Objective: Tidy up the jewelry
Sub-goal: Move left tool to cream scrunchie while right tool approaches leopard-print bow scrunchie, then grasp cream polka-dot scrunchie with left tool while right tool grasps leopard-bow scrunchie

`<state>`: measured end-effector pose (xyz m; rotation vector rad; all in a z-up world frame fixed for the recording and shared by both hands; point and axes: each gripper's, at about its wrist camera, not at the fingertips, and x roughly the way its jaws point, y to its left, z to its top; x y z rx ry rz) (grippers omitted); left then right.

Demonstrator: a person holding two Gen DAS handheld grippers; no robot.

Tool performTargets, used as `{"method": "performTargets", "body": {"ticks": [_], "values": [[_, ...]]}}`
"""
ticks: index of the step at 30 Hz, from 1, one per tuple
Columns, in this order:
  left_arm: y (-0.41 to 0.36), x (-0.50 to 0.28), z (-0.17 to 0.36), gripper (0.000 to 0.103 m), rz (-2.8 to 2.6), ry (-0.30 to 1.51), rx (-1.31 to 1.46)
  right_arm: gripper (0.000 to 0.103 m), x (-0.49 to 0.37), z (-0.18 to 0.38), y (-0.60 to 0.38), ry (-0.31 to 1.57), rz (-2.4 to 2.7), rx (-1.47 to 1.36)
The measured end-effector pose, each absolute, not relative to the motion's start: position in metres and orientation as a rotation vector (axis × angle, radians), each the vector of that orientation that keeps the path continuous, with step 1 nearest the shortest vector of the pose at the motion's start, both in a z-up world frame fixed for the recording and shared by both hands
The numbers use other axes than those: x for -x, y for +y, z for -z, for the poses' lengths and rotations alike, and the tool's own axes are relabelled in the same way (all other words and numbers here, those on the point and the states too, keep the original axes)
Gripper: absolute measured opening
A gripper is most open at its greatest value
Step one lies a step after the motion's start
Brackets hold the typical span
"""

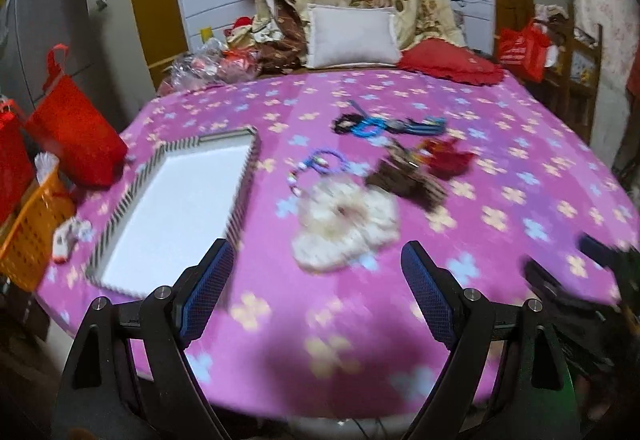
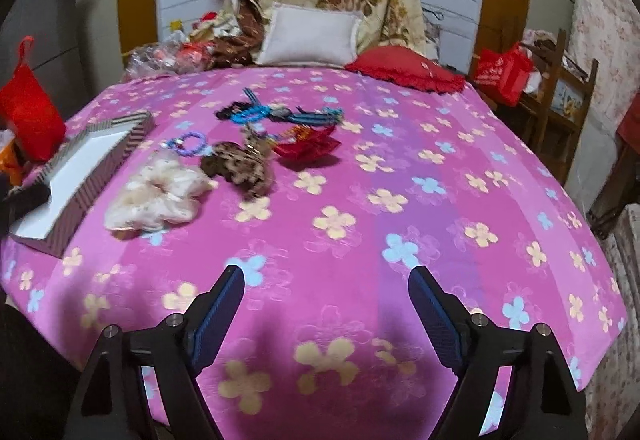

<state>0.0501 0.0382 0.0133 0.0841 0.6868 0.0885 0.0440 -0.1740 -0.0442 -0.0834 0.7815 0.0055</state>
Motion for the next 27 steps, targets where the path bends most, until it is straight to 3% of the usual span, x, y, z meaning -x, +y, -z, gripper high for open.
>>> {"method": "performTargets", "body": {"ticks": [11,20,27], "values": [[0.097,-0.179,-0.023,0.086,0.016,0.696,0.087,0.082,-0.099,0.053,-0.162,0.892,0.029,0.118],[0.138,-0.191,0.016,0.086,0.101,0.838,0.241,0.082,-0.167,0.048,-0.144,0.945,0.044,-0.099],[0.113,-0.185,0.032,0.086,0.188,0.905,0.163,0.083,-0.16,0.051,-0.13,0.955,-0.028,-0.105]]}}
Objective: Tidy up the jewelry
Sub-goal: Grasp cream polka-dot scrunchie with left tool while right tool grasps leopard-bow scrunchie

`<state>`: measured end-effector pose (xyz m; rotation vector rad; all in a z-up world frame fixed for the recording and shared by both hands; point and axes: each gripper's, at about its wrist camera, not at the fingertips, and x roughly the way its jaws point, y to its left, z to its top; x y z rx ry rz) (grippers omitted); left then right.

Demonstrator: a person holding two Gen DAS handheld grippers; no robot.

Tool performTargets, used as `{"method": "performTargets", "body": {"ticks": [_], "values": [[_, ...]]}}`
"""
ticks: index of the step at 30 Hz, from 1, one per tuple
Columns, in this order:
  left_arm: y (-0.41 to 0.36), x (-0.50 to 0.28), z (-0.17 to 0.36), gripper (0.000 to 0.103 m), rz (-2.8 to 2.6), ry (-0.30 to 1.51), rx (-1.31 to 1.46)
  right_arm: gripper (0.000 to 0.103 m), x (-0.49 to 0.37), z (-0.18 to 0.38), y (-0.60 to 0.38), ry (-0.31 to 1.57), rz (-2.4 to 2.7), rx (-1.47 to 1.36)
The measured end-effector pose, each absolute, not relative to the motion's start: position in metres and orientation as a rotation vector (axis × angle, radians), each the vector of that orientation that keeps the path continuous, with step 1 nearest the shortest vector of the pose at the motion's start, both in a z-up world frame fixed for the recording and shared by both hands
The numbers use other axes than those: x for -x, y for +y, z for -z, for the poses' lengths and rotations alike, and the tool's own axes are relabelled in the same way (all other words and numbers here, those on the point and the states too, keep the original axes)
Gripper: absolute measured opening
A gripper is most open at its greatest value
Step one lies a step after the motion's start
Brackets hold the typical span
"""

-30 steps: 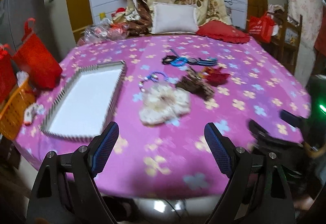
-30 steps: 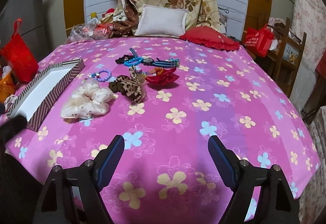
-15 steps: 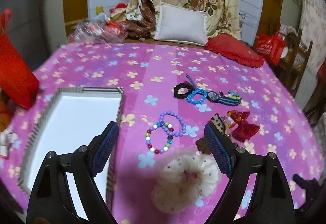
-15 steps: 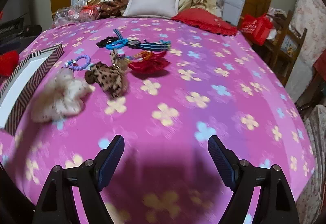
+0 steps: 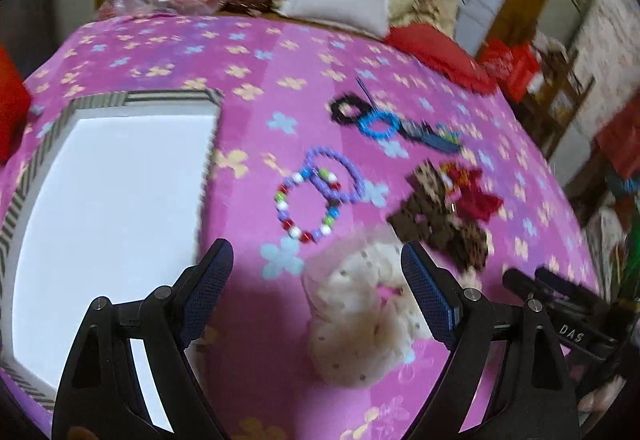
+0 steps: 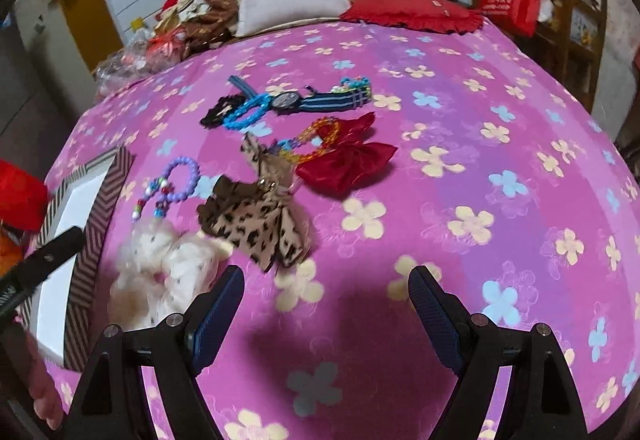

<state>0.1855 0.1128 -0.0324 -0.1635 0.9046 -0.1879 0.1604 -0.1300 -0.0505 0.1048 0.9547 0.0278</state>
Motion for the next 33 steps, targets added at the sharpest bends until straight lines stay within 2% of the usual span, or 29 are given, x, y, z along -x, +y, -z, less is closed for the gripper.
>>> {"method": "performTargets", "body": {"ticks": [8,12,15,26,28,29,31,32,33], "values": [[0.093,-0.196,0.062,0.086,0.22,0.992,0.056,0.083,-0.17,0.046,-0.108,0.908,-0.086,0.036],[0.088,-0.198,0.073,0.076,0.255,1.028,0.045,0.082,-0.198,0.056,-0.104,0.947,-0.127,0.022],[0.09,-0.202,0.08,0.074,0.271,1.061,0.071,0.082,-0.215,0.062,-0.102,0.983,-0.155,-0.013],[0.099,-0.208,0.083,0.072,0.315,1.078,0.126,0.063,-0.245,0.087,-0.103,1.065,-0.167,-0.118],[0.1,-0.207,0.083,0.053,0.308,1.077,0.119,0.06,-0.245,0.089,-0.102,1.06,-0.159,-0.118],[0.094,-0.206,0.084,0.032,0.299,1.075,0.109,0.053,-0.245,0.089,-0.1,1.054,-0.157,-0.108],[0.092,-0.207,0.085,0.026,0.279,1.084,0.105,0.041,-0.246,0.089,-0.095,1.055,-0.158,-0.078],[0.093,-0.207,0.085,0.023,0.277,1.09,0.119,0.03,-0.246,0.088,-0.093,1.06,-0.159,-0.07],[0.094,-0.208,0.085,0.02,0.279,1.098,0.132,0.025,-0.246,0.086,-0.092,1.062,-0.161,-0.066]]}}
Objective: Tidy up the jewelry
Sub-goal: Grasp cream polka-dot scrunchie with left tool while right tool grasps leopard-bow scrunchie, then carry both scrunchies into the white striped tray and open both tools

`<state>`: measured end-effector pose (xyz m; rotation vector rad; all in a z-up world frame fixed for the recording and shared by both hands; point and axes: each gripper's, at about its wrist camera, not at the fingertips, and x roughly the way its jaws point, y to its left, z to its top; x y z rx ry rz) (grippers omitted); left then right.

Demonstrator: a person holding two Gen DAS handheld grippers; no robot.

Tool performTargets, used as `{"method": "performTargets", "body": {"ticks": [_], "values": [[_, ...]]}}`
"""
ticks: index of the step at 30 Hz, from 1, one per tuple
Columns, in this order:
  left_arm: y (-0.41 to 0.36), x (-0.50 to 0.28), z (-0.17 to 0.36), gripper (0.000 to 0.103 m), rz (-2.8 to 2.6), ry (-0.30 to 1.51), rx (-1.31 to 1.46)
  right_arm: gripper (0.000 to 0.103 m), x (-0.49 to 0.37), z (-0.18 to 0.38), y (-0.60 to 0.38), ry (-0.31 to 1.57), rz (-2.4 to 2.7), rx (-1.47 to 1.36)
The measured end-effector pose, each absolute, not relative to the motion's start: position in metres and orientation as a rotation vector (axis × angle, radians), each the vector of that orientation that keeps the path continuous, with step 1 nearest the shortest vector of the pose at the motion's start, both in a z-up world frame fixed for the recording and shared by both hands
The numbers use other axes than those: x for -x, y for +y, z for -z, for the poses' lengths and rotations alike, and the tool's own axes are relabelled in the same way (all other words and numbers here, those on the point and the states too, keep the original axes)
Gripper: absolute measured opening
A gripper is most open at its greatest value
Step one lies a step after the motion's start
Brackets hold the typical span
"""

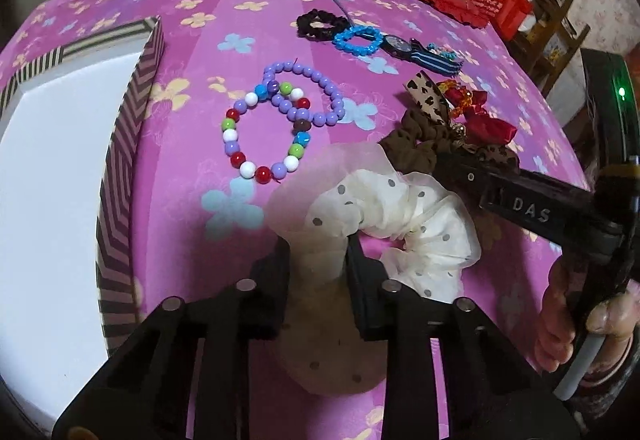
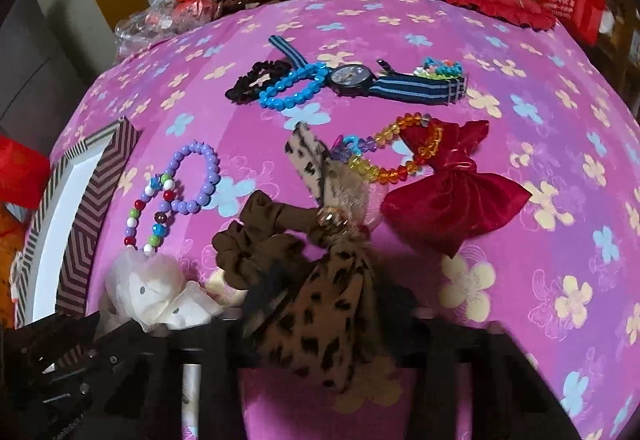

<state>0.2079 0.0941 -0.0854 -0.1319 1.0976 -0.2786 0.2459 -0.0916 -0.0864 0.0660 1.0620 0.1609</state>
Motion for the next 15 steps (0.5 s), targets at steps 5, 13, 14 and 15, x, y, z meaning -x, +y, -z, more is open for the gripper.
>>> {"method": "performTargets", "body": {"ticks": [5,13,14,15], "values": [[0.101,-0.205,0.077,0.016,0.313,1.082,0.199,0.008,-0.238,0.064,-0.086,1.039,-0.172,-0.045],[0.142,-0.193,0.031,0.015,0.284,0.928,0.319,0.007,-0.22,0.012,-0.06,0.947,-0.177,0.042],[0.151,-0.192,0.027,0.015,0.274,0.913,0.336,0.007,-0.219,0.008,-0.057,0.942,-0.18,0.046],[0.159,-0.191,0.023,0.015,0.261,0.899,0.349,0.007,-0.216,-0.001,-0.049,0.93,-0.189,0.057]]}}
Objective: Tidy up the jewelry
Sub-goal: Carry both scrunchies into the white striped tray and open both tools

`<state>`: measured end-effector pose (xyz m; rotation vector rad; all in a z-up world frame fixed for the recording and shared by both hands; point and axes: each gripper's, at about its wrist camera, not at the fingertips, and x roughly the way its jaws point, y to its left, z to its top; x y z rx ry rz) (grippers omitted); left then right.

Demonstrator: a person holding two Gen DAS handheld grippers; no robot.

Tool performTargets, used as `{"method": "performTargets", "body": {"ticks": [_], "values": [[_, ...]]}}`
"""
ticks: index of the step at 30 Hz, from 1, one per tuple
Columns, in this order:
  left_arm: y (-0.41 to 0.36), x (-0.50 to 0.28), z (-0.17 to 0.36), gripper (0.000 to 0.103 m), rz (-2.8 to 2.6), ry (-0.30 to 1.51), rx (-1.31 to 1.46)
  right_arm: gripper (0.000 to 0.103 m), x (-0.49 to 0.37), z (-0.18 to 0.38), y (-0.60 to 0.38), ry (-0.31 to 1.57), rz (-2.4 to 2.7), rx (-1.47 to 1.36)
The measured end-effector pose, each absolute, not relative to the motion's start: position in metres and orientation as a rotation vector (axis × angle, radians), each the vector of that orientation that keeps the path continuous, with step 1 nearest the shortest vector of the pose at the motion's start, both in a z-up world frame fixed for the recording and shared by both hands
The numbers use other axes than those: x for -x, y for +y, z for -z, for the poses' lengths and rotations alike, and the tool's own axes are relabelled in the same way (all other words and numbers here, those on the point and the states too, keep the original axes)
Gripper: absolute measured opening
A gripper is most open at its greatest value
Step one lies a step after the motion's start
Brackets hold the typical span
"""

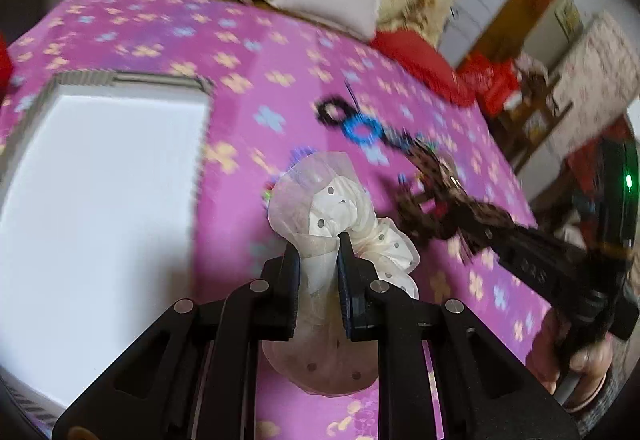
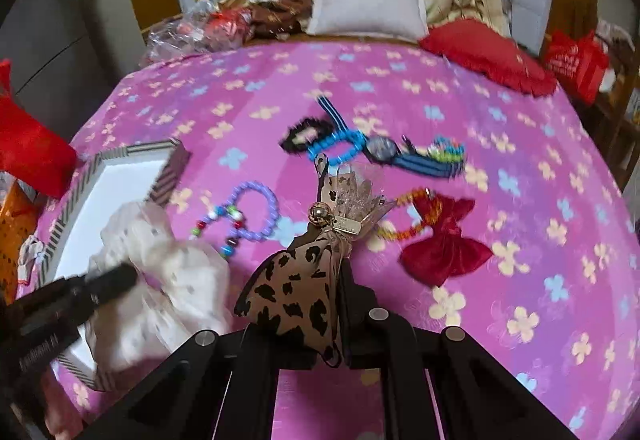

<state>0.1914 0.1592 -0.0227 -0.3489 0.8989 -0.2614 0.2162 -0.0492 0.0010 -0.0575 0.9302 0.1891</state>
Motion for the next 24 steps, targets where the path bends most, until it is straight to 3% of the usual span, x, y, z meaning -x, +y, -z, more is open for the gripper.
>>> {"method": "performTargets", "body": {"ticks": [10,24], "values": [[0.266,-0.195,-0.002,0.015,0.008,0.764,0.458,0.007,-0.211,-0.04,0.045,0.881,-0.333,0.186],[0.352,-0.251,0.046,0.015,-0.251,0.842,0.505,0.007,-0.26,-0.009,0.192,0.887,-0.489,0.364]]}}
